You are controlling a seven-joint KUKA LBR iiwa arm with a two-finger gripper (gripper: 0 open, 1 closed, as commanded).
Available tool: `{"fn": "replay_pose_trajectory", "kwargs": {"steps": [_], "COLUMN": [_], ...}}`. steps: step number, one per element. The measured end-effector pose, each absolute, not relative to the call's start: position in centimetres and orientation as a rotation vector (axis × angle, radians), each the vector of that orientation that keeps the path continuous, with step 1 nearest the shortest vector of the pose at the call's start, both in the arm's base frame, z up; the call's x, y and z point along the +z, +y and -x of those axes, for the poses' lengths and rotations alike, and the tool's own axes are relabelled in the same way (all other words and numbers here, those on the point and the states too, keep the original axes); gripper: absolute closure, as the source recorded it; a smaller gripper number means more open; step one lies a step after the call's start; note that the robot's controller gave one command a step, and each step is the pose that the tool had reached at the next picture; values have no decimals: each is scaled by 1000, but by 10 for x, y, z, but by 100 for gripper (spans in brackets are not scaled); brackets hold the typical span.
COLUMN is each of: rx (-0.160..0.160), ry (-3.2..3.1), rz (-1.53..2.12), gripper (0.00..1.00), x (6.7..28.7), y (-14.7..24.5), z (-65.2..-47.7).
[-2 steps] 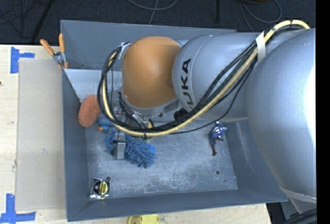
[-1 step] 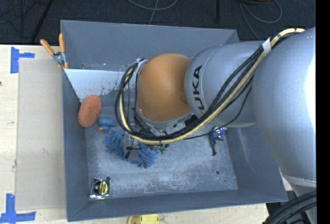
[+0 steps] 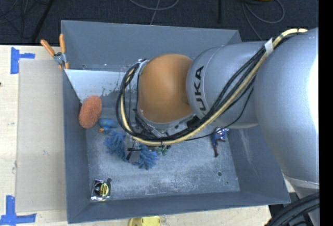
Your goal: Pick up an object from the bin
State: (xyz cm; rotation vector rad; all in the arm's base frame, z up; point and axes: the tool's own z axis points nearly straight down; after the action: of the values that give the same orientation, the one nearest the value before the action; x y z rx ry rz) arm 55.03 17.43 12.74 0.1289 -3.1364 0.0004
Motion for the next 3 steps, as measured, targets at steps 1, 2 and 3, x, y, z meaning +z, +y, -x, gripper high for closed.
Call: {"fn": "replay_pose_trajectory", "kwargs": {"steps": [1,2,3], "rx": [1,-1,-1], "ry": [-3136,-3140,-3139], "rz": [-143,-126,-124], "gripper": [100,100,0], "x": [154,189,189], "y": [178,162,162], "z": [-539,-578,-578]}}
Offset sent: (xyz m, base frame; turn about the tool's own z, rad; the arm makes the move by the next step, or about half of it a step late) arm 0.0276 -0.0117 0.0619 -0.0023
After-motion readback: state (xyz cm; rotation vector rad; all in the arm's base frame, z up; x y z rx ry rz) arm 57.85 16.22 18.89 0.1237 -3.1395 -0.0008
